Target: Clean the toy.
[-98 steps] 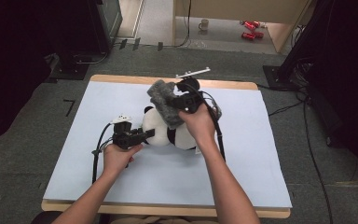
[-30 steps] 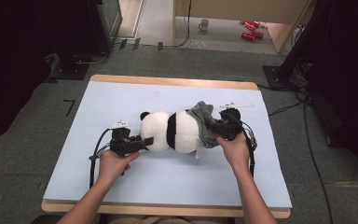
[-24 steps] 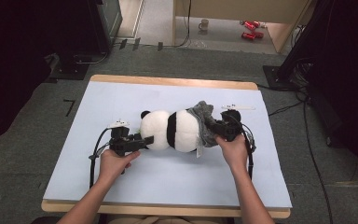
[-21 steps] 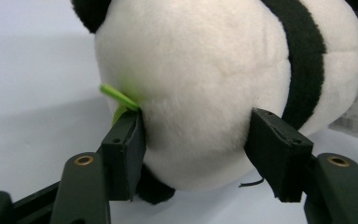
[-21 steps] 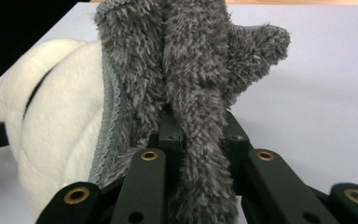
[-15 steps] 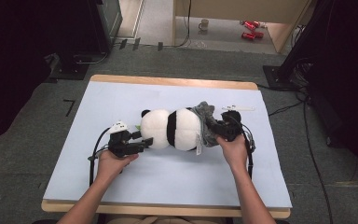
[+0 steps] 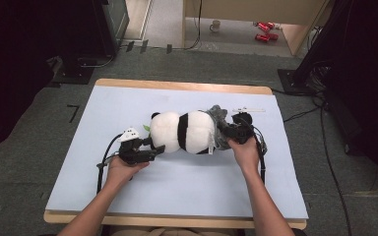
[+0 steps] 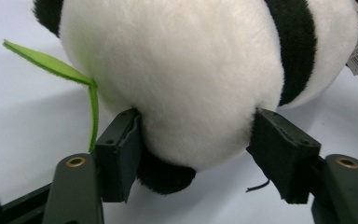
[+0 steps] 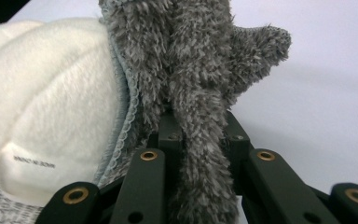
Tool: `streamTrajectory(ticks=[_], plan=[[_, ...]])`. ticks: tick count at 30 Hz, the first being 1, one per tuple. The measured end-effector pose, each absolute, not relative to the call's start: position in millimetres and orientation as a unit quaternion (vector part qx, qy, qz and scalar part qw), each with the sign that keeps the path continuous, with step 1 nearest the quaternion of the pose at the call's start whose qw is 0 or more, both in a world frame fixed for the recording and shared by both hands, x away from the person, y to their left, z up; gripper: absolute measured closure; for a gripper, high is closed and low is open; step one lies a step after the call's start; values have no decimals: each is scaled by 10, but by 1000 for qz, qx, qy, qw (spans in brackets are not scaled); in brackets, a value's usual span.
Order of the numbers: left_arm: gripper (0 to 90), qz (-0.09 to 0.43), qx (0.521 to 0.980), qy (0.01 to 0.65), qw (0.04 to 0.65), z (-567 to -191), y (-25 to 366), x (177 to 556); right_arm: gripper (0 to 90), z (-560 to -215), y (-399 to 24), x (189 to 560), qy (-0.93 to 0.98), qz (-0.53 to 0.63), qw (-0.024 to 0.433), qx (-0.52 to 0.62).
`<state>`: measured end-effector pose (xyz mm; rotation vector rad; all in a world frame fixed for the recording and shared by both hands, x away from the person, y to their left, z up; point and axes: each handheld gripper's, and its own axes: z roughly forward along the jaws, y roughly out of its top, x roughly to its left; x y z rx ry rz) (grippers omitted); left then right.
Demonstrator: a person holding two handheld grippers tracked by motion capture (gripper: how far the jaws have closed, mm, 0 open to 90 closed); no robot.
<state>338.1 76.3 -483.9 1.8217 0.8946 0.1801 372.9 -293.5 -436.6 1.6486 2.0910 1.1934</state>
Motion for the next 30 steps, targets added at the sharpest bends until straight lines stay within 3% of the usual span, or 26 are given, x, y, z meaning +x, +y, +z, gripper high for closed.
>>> streamTrajectory(ticks=[10,14,21,30], plan=[[379,85,753,386,526,-4874,747,3417,757,-4367,-2951,3711,709,404,109,567],[450,105,754,385,522,-4875,713,3408,757,-4367,-2945,3695,708,406,113,567],[676,101,763,388,507,-4821,683,3357,761,-4280,-2980,3667,706,410,117,566],[705,71,764,399,503,-4719,671,3299,763,-3824,-3113,3470,678,459,134,558]])
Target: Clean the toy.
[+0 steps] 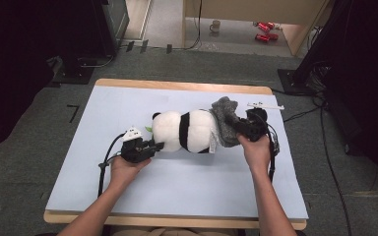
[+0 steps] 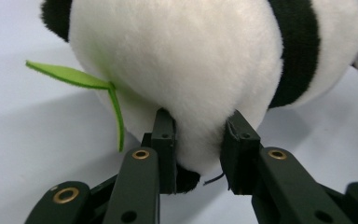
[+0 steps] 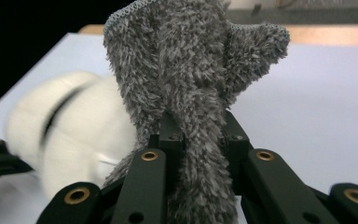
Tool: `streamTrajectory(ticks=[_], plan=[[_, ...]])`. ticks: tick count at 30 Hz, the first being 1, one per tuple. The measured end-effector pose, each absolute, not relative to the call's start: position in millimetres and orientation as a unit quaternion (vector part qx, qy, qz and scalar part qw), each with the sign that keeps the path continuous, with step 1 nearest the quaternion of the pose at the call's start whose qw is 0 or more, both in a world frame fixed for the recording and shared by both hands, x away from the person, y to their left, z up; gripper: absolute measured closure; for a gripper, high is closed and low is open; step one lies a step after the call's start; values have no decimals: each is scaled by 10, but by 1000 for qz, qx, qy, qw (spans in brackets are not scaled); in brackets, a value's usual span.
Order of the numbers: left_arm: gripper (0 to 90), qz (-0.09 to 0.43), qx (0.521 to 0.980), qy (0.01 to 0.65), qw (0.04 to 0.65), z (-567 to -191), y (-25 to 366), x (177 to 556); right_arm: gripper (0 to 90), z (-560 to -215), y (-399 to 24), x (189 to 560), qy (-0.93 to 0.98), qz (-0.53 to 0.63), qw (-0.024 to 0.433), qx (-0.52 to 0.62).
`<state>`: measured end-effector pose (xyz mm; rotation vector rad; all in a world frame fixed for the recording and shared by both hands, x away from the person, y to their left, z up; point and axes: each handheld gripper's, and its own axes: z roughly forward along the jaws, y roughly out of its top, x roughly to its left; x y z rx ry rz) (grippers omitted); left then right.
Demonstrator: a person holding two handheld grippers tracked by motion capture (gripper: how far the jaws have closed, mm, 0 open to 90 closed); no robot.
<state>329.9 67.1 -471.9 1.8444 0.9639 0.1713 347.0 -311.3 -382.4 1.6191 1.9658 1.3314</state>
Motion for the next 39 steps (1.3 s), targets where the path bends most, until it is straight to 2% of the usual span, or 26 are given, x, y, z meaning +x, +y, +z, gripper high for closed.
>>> streamTrajectory(ticks=[6,11,25,30,35,39], plan=[[714,74,756,415,500,-4614,679,3144,764,-3540,-2934,3330,688,484,129,525],[711,73,751,422,503,-4619,669,3135,763,-3502,-2632,3290,714,483,118,493],[712,74,742,428,511,-4534,610,2997,763,-3663,-1807,3232,761,491,55,420],[720,72,743,423,513,-4512,579,2946,762,-3803,-1664,3239,773,482,43,410],[735,63,754,434,489,-4595,568,2997,761,-4054,-1622,3312,784,463,38,413],[745,64,753,431,493,-4628,562,3008,761,-4109,-1661,3327,792,455,56,404]])
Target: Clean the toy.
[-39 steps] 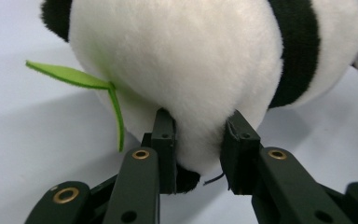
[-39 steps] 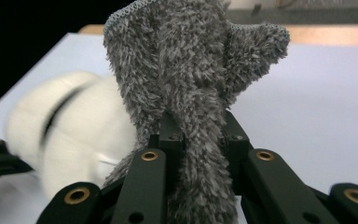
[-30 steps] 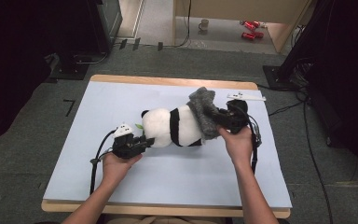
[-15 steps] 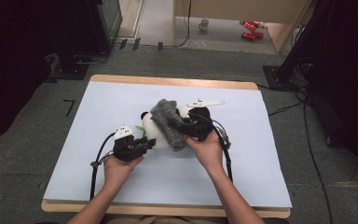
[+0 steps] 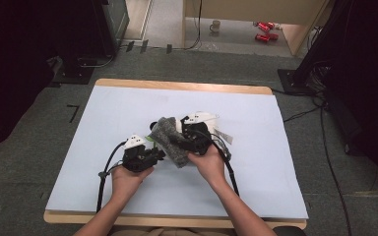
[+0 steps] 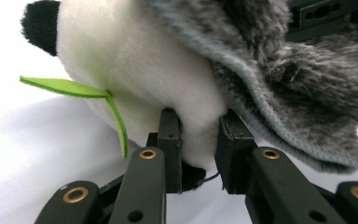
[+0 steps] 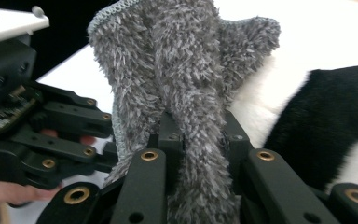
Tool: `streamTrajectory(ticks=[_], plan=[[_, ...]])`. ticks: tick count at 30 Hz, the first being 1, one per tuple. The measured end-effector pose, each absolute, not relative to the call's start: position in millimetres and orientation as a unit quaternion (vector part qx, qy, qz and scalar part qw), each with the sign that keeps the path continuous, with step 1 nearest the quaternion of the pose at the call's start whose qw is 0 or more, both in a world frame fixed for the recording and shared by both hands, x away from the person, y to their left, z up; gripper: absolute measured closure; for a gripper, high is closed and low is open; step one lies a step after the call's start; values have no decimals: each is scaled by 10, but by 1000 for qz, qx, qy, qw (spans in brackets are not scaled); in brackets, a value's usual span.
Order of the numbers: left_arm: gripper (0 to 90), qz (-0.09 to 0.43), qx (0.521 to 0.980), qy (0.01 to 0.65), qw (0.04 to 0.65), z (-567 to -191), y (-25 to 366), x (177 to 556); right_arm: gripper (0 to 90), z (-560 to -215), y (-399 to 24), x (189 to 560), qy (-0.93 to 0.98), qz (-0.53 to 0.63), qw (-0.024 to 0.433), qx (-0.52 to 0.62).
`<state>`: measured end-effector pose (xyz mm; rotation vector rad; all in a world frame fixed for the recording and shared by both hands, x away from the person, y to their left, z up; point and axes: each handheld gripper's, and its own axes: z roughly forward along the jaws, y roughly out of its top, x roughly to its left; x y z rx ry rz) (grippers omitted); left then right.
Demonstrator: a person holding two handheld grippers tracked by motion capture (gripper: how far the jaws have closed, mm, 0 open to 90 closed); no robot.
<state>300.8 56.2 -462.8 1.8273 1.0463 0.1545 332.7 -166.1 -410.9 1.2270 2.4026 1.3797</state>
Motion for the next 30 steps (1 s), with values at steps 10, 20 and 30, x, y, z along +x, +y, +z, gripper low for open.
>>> streamTrajectory(ticks=[10,20,30], plan=[[749,51,753,429,497,-4659,628,3098,762,-4099,-1918,3350,788,432,91,428],[750,37,752,429,499,-4653,667,3169,763,-4010,-2200,3373,769,436,98,457],[750,28,754,430,496,-4640,688,3250,763,-3971,-2666,3392,731,435,123,511]])
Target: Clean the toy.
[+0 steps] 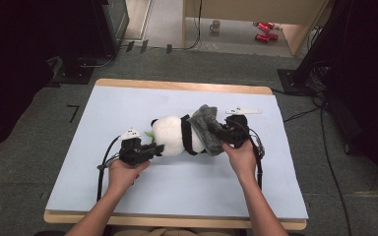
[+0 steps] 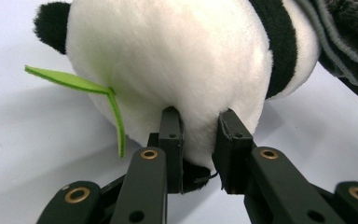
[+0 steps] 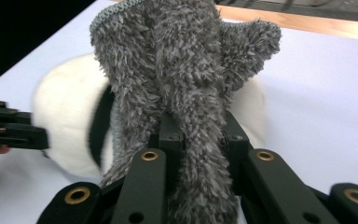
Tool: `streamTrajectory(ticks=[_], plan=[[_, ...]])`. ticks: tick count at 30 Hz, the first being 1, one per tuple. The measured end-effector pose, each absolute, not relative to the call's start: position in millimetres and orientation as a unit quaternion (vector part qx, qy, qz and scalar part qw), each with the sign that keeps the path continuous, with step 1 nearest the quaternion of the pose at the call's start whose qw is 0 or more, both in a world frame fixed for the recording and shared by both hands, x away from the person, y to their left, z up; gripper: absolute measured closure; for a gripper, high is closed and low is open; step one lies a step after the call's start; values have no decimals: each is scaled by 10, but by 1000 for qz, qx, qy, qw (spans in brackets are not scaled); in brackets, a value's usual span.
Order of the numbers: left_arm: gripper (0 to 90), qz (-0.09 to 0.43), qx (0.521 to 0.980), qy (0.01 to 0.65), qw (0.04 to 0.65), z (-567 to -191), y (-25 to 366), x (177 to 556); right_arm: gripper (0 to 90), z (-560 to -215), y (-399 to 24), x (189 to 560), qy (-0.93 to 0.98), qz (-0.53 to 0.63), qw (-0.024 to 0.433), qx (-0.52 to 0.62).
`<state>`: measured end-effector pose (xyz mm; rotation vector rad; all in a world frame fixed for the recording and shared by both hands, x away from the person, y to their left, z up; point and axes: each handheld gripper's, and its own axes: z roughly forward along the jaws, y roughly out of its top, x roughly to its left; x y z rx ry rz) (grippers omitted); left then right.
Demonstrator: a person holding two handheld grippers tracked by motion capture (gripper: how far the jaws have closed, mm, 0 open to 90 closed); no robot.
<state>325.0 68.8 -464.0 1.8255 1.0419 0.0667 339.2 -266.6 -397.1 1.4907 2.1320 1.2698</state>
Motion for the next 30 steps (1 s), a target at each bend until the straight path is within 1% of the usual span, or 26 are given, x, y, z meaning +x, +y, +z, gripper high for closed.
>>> streamTrajectory(ticks=[3,7,8,11,13,16,23,30], plan=[[750,35,757,427,494,-4637,677,3267,762,-4057,-2763,3410,720,440,116,524],[750,40,759,428,489,-4652,679,3298,763,-4112,-2892,3420,718,408,146,544],[750,38,759,427,489,-4655,684,3310,764,-4148,-2930,3426,716,401,146,552],[750,39,759,429,489,-4656,673,3324,763,-4301,-2997,3451,710,399,122,567],[749,39,758,429,490,-4659,674,3333,763,-4342,-3003,3468,714,389,121,569],[749,38,757,430,491,-4668,679,3342,763,-4271,-3053,3458,711,392,127,570],[747,36,754,431,495,-4671,677,3346,763,-3923,-3117,3344,696,436,137,555],[744,35,751,431,499,-4673,677,3339,763,-3631,-2796,3270,712,474,121,503]])
